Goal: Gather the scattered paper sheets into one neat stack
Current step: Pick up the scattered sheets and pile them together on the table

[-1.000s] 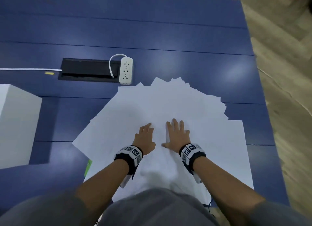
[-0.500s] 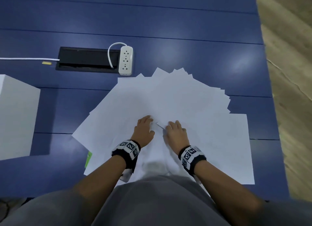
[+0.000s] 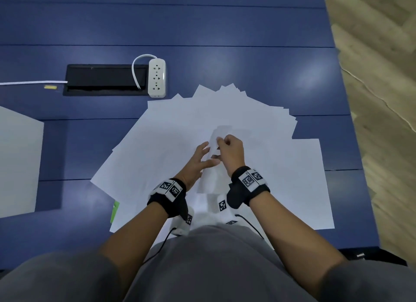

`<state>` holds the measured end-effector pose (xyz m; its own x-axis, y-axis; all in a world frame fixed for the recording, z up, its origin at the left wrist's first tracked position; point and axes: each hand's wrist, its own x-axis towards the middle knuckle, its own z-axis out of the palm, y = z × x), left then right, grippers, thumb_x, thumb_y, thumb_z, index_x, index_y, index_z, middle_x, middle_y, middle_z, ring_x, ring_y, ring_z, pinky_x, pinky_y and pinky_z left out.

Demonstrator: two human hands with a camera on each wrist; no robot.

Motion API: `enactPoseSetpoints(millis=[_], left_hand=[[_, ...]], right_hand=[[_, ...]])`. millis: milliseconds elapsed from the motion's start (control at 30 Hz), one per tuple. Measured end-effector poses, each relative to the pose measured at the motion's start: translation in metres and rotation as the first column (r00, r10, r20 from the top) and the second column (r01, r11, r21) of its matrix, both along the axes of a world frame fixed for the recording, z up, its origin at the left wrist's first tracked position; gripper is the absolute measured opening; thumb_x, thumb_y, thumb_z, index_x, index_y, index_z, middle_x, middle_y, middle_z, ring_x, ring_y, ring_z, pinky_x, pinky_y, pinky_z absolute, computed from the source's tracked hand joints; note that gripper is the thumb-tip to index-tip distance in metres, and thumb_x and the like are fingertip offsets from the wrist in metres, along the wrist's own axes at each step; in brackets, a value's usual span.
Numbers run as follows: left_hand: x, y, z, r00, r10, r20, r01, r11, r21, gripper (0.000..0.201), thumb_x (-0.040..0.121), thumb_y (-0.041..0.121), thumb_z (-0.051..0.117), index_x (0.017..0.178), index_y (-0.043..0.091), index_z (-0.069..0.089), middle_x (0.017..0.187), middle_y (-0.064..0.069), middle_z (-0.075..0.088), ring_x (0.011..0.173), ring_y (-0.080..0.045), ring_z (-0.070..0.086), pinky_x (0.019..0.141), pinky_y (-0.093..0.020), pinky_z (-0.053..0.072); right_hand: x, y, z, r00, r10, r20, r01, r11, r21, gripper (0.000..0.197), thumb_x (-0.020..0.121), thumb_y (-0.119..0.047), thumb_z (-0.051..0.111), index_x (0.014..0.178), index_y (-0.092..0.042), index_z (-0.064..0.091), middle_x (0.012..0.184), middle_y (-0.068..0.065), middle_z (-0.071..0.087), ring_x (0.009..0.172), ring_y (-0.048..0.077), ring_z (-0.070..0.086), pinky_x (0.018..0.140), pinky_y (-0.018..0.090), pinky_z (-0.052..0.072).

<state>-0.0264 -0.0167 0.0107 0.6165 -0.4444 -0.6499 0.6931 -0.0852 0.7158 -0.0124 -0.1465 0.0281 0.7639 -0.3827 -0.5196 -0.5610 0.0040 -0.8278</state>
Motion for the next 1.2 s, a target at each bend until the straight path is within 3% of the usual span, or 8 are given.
enactPoseSetpoints(millis=[133, 267, 467, 633, 800, 900, 1033, 1200], left_hand=[[-0.007, 0.010, -0.005, 0.984, -0.167, 0.062, 0.158, 0.979, 0.128, 0.107, 0.063, 0.030, 0.082, 0.144, 0.043, 0.013, 0.142, 0.007, 0.040, 0.123, -0.021, 0.049, 0.103, -0.042, 0.043], [-0.013, 0.012, -0.002, 0.975, -0.108, 0.194, 0.061, 0.971, 0.231, 0.066, 0.065, 0.008, 0.056, 0.128, 0.026, 0.046, 0.115, -0.002, 0.062, 0.107, -0.025, 0.060, 0.088, -0.040, 0.053], [-0.009, 0.033, -0.008, 0.990, 0.032, 0.137, -0.065, 0.968, 0.244, 0.049, 0.060, 0.005, 0.048, 0.103, 0.026, 0.060, 0.106, -0.014, 0.064, 0.092, -0.029, 0.059, 0.076, -0.044, 0.052], [0.004, 0.049, -0.004, 0.987, -0.050, 0.150, -0.004, 0.942, 0.335, 0.045, 0.065, 0.003, 0.050, 0.107, 0.013, 0.062, 0.108, -0.012, 0.065, 0.096, -0.029, 0.061, 0.073, -0.031, 0.051], [0.032, 0.057, 0.006, 0.934, -0.265, 0.240, 0.129, 0.876, 0.466, 0.041, 0.056, 0.016, 0.047, 0.090, 0.008, 0.069, 0.092, -0.016, 0.068, 0.083, -0.028, 0.062, 0.073, -0.033, 0.047], [0.046, 0.059, 0.012, 0.941, -0.142, 0.307, -0.009, 0.897, 0.442, 0.039, 0.061, 0.015, 0.057, 0.099, 0.013, 0.067, 0.097, -0.013, 0.069, 0.089, -0.032, 0.064, 0.074, -0.038, 0.053], [0.043, 0.054, 0.011, 0.917, 0.323, 0.232, -0.370, 0.909, 0.194, 0.059, 0.072, 0.010, 0.078, 0.124, 0.015, 0.050, 0.109, -0.012, 0.066, 0.098, -0.025, 0.065, 0.077, -0.041, 0.058], [0.024, 0.038, -0.002, 0.976, 0.200, 0.085, -0.211, 0.966, 0.150, 0.050, 0.080, 0.022, 0.075, 0.125, 0.013, 0.055, 0.113, -0.009, 0.069, 0.101, -0.024, 0.067, 0.083, -0.041, 0.056]], right_hand=[[0.000, -0.004, 0.003, 0.984, -0.168, -0.068, 0.178, 0.963, 0.201, 0.025, 0.095, -0.012, 0.047, 0.071, -0.009, 0.042, 0.076, 0.010, 0.045, 0.071, 0.021, 0.055, 0.059, 0.035, 0.058], [0.005, -0.015, 0.005, 0.988, -0.102, -0.119, 0.148, 0.854, 0.499, 0.029, 0.098, -0.027, 0.046, 0.088, -0.002, 0.057, 0.094, 0.018, 0.059, 0.089, 0.030, 0.059, 0.069, 0.049, 0.059], [0.002, -0.058, -0.020, 0.971, 0.159, -0.179, -0.204, 0.941, -0.271, 0.028, 0.090, -0.021, 0.058, 0.116, -0.013, 0.053, 0.131, 0.012, 0.044, 0.115, 0.027, 0.047, 0.088, 0.034, 0.045], [-0.010, -0.083, -0.023, 0.926, 0.302, -0.225, -0.369, 0.848, -0.381, 0.081, 0.076, -0.041, 0.076, 0.142, -0.030, 0.030, 0.149, -0.003, 0.021, 0.137, 0.020, 0.020, 0.104, 0.043, 0.028], [0.005, -0.090, -0.014, 0.796, 0.575, -0.188, -0.605, 0.760, -0.238, 0.065, 0.072, -0.026, 0.083, 0.129, -0.025, 0.052, 0.122, -0.006, 0.060, 0.109, 0.015, 0.057, 0.106, 0.041, 0.036], [0.007, -0.089, -0.010, 0.873, 0.479, -0.095, -0.487, 0.869, -0.093, 0.022, 0.080, -0.005, 0.074, 0.100, -0.011, 0.070, 0.100, 0.010, 0.072, 0.087, 0.026, 0.069, 0.087, 0.047, 0.054], [0.001, -0.089, -0.019, 0.974, 0.228, -0.013, -0.228, 0.974, -0.003, 0.023, 0.082, -0.001, 0.069, 0.103, -0.009, 0.070, 0.101, 0.008, 0.072, 0.091, 0.025, 0.069, 0.088, 0.042, 0.055], [-0.006, -0.079, -0.032, 0.993, 0.118, -0.011, -0.114, 0.976, 0.185, 0.021, 0.087, 0.002, 0.063, 0.108, -0.001, 0.065, 0.107, 0.017, 0.069, 0.098, 0.031, 0.066, 0.088, 0.042, 0.054]])
